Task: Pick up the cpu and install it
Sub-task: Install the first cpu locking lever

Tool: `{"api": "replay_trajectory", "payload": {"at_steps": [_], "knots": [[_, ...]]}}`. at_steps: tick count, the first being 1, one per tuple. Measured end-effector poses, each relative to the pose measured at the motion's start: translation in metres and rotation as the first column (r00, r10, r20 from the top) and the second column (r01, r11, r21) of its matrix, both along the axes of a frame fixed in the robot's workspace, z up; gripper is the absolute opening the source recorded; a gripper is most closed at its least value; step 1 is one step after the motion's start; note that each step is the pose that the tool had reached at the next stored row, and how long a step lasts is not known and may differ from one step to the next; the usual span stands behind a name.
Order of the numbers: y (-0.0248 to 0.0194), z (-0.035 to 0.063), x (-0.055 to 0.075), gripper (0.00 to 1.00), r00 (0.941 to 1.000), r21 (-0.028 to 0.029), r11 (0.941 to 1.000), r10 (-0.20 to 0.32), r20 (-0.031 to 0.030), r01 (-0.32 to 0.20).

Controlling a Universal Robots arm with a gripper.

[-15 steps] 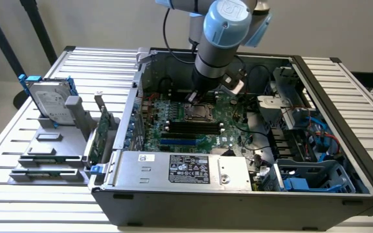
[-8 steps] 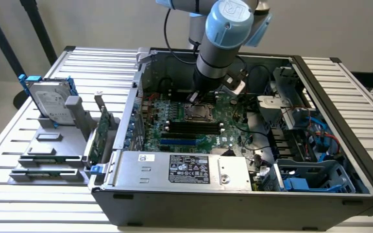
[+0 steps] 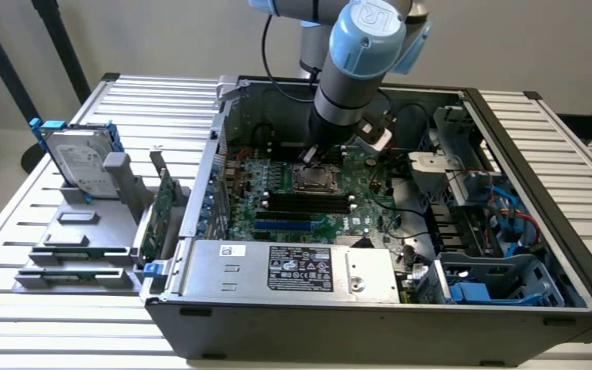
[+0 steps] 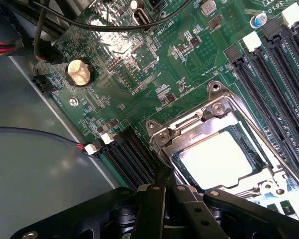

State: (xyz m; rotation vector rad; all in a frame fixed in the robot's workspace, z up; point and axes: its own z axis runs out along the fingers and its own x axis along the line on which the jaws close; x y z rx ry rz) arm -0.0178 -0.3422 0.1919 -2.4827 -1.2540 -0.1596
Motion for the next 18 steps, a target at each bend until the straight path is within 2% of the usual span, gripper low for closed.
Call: {"api": "replay_trajectory", "payload": {"at_steps": [6, 18], "knots": [[-0.0001, -0.0004, 0.0038, 0.11, 1.0, 0.0052, 1.0, 0.0, -0.0001, 0.0], [-0.0007, -0.0022, 0.0082, 0.11, 1.0, 0.0266, 0.9996, 0.0, -0.0001, 0.0]]}}
